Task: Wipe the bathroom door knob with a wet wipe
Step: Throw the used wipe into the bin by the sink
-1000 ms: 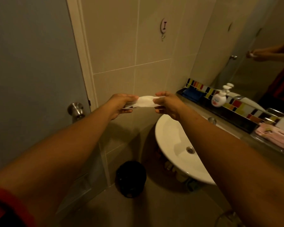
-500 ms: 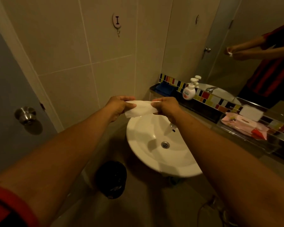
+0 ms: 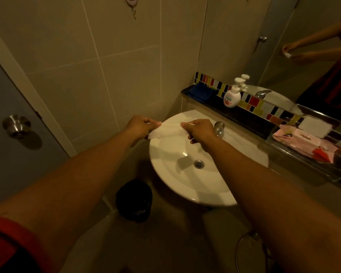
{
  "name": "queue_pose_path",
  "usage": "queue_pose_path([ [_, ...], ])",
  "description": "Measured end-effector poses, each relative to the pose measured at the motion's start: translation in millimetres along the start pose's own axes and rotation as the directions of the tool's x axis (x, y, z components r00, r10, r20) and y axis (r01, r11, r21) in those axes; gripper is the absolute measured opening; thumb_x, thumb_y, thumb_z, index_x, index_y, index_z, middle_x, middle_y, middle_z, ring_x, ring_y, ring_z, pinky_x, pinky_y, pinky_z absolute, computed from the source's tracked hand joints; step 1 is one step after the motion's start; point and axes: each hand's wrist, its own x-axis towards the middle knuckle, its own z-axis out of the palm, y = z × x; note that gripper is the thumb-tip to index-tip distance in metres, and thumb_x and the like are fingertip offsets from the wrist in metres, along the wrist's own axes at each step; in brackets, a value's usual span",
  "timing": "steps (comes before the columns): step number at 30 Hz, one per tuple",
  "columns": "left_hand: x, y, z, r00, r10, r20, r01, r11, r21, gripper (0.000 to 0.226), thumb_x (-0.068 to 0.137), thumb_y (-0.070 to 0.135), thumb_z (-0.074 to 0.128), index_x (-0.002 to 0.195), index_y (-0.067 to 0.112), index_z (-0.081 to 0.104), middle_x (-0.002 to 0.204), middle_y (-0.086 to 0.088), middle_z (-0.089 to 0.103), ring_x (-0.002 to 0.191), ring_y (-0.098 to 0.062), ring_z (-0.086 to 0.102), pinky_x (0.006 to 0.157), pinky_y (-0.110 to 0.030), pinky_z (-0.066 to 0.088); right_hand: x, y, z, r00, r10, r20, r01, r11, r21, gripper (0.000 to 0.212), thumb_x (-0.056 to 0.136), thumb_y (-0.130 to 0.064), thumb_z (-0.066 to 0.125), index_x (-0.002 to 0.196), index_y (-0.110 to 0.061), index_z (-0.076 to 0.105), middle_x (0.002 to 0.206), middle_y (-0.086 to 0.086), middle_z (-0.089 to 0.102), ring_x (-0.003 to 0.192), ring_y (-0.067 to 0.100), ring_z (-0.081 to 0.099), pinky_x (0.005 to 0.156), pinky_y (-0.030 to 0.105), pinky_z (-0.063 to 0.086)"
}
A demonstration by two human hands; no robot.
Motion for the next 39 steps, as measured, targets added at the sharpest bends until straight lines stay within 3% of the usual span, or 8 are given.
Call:
queue_pose_path([
  [5, 20, -45, -31, 0.990, -0.141, -0.031, 0.139, 0.988, -0.064, 0.019, 0.082, 0.024, 0.075, 0.098, 0.013, 0.072, 0.086, -0.002, 0.068, 0.074, -0.014, 0.063, 0.073, -0.033, 0.058, 25, 6, 69, 0.990, 0.140, 0.030, -0.141, 0.990, 0.022, 0.013, 0.088, -0.013, 0.068, 0.078, -0.006, 0.067, 0.071, 0.010, 0.063, 0.055, 0.017, 0.058, 0.047, 0.022, 0.054],
  [10, 53, -107, -66, 0.961, -0.275, -0.034, 0.274, 0.961, -0.042, 0.033, 0.081, 0.010, 0.074, 0.113, 0.007, 0.070, 0.105, -0.013, 0.068, 0.081, -0.023, 0.063, 0.080, -0.039, 0.059, 56, 17, 151, 0.967, 0.221, 0.130, -0.213, 0.975, -0.069, 0.022, 0.083, -0.002, 0.060, 0.103, 0.004, 0.068, 0.070, 0.007, 0.063, 0.057, 0.014, 0.061, 0.052, 0.025, 0.055],
  [15, 82, -192, -85, 0.901, -0.434, -0.018, 0.434, 0.900, -0.034, 0.034, 0.086, 0.011, 0.069, 0.120, 0.011, 0.067, 0.114, -0.010, 0.067, 0.085, -0.020, 0.065, 0.076, -0.031, 0.057, 81, 44, 245, 0.926, 0.343, 0.156, -0.309, 0.929, -0.206, 0.020, 0.090, -0.011, 0.064, 0.108, -0.004, 0.069, 0.088, 0.010, 0.067, 0.087, 0.031, 0.070, 0.085, 0.040, 0.060],
  [19, 94, -264, -84, 0.823, -0.568, 0.005, 0.567, 0.821, -0.068, 0.030, 0.088, 0.011, 0.065, 0.118, 0.012, 0.068, 0.115, -0.012, 0.068, 0.096, -0.027, 0.067, 0.085, -0.039, 0.058, 88, 95, 296, 0.902, 0.403, 0.157, -0.376, 0.910, -0.176, 0.020, 0.090, -0.009, 0.059, 0.106, -0.002, 0.069, 0.089, 0.017, 0.071, 0.073, 0.030, 0.072, 0.069, 0.037, 0.063],
  [22, 106, -315, -75, 0.781, -0.624, 0.018, 0.623, 0.779, -0.066, 0.029, 0.089, 0.011, 0.064, 0.117, 0.013, 0.068, 0.116, -0.011, 0.068, 0.089, -0.023, 0.065, 0.069, -0.031, 0.056, 95, 140, 324, 0.890, 0.436, 0.134, -0.414, 0.896, -0.164, 0.025, 0.088, -0.003, 0.054, 0.106, 0.000, 0.070, 0.096, 0.023, 0.072, 0.062, 0.026, 0.069, 0.055, 0.029, 0.058],
  [30, 138, -447, -17, 0.692, -0.721, 0.038, 0.722, 0.691, -0.041, 0.033, 0.090, 0.004, 0.060, 0.123, 0.005, 0.062, 0.124, -0.018, 0.063, 0.108, -0.032, 0.063, 0.089, -0.038, 0.054, 129, 264, 392, 0.712, 0.690, 0.130, -0.676, 0.724, -0.136, 0.030, 0.095, 0.006, 0.055, 0.124, 0.008, 0.060, 0.120, 0.028, 0.063, 0.089, 0.034, 0.066, 0.081, 0.039, 0.059],
  [36, 173, -531, 19, 0.594, -0.804, 0.032, 0.804, 0.593, -0.034, 0.021, 0.093, 0.002, 0.057, 0.112, 0.006, 0.061, 0.136, -0.017, 0.054, 0.121, -0.032, 0.055, 0.078, -0.026, 0.052, 157, 345, 438, 0.701, 0.683, 0.205, -0.665, 0.730, -0.161, 0.034, 0.096, 0.001, 0.054, 0.130, -0.002, 0.058, 0.111, 0.015, 0.064, 0.088, 0.028, 0.066, 0.064, 0.021, 0.056],
  [39, 183, -562, 29, 0.594, -0.803, 0.050, 0.791, 0.595, 0.144, 0.042, 0.097, 0.013, 0.053, 0.138, 0.008, 0.046, 0.143, -0.015, 0.046, 0.129, -0.030, 0.048, 0.104, -0.034, 0.044, 164, 373, 454, 0.718, 0.659, 0.226, -0.637, 0.752, -0.169, 0.043, 0.095, 0.000, 0.054, 0.138, -0.002, 0.052, 0.133, 0.021, 0.057, 0.115, 0.038, 0.061, 0.090, 0.032, 0.054],
])
